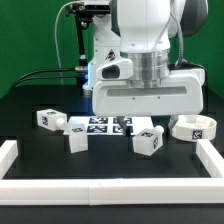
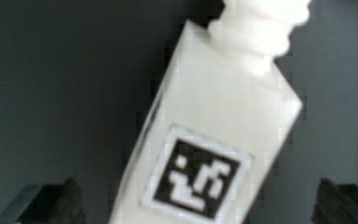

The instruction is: Assemble stool

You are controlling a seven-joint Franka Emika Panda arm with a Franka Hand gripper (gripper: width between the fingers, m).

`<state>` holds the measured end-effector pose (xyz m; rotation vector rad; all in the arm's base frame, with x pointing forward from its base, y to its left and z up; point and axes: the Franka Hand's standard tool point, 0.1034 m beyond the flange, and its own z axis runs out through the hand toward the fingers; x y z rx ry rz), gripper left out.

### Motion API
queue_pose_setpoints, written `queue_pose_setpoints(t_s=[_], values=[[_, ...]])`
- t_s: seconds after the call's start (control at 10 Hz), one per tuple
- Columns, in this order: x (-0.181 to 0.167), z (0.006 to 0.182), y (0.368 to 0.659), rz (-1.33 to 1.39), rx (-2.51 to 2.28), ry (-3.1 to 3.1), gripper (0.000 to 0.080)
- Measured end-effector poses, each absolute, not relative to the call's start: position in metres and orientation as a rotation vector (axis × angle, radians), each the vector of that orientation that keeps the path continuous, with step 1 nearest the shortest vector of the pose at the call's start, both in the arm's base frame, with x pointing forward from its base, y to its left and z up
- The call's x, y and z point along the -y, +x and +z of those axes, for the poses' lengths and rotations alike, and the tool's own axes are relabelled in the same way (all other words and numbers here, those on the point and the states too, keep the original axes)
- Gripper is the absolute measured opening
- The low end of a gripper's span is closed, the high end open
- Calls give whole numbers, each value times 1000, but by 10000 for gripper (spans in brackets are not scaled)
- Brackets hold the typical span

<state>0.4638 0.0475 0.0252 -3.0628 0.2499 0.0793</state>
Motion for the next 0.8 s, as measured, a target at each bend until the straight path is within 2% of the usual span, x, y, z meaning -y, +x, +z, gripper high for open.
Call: queue_pose_setpoints(t_s=[0.2, 0.3, 0.5, 0.6, 0.7, 0.8], values=[[-52, 14, 456, 53, -237, -3064, 650], [-52, 15, 457, 56, -234, -3064, 650], [-52, 14, 457, 56, -231, -3064, 389], [-52, 14, 457, 55, -230, -3064, 389], [-51, 14, 457, 54, -215, -3066, 330], [-38, 17, 455, 46, -115, -3069, 330]])
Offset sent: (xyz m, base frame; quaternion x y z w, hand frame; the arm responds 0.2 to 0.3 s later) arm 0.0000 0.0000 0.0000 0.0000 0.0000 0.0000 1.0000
